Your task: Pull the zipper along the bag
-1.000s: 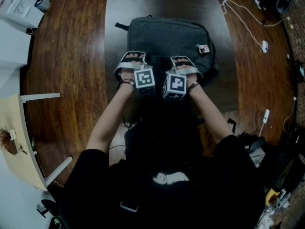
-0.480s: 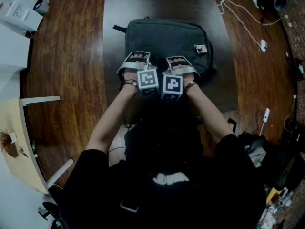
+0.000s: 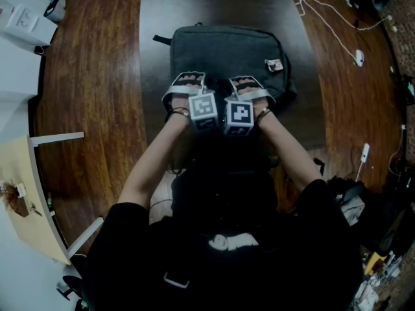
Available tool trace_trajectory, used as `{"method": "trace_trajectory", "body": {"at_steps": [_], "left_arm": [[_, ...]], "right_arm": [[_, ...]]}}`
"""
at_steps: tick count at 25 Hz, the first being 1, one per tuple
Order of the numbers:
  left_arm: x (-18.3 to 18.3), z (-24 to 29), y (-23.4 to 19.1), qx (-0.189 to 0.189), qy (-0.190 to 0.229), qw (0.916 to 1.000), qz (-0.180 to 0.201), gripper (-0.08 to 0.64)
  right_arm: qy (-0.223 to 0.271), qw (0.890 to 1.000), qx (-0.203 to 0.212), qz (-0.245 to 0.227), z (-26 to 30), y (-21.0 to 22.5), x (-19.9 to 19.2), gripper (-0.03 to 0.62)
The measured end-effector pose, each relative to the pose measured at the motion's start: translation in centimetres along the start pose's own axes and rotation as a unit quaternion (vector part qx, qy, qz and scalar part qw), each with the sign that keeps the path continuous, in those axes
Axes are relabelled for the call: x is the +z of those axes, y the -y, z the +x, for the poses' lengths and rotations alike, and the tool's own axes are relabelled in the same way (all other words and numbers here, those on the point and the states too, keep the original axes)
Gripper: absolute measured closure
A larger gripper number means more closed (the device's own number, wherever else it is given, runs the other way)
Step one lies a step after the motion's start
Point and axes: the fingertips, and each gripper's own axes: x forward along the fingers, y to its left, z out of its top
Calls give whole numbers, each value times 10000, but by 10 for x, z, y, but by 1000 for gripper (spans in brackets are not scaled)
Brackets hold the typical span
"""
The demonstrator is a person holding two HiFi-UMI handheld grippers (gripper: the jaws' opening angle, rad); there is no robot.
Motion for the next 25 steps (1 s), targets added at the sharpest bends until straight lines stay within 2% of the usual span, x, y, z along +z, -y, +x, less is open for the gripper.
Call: {"method": "trace_trajectory", "body": {"at_steps": [10, 18, 25], "left_arm": [[-1, -1, 1, 30, 135, 9999, 90, 563], [-5, 0, 6, -52, 12, 9995, 297, 563], [-6, -1, 7, -61, 53, 9996, 256, 563]], "right_arm": [[318, 9992, -138, -195, -1, 0, -1, 569], [-116, 9952, -13, -967, -2, -12, -12, 569], [-33, 9891, -174, -1465, -3, -13, -15, 569]]}}
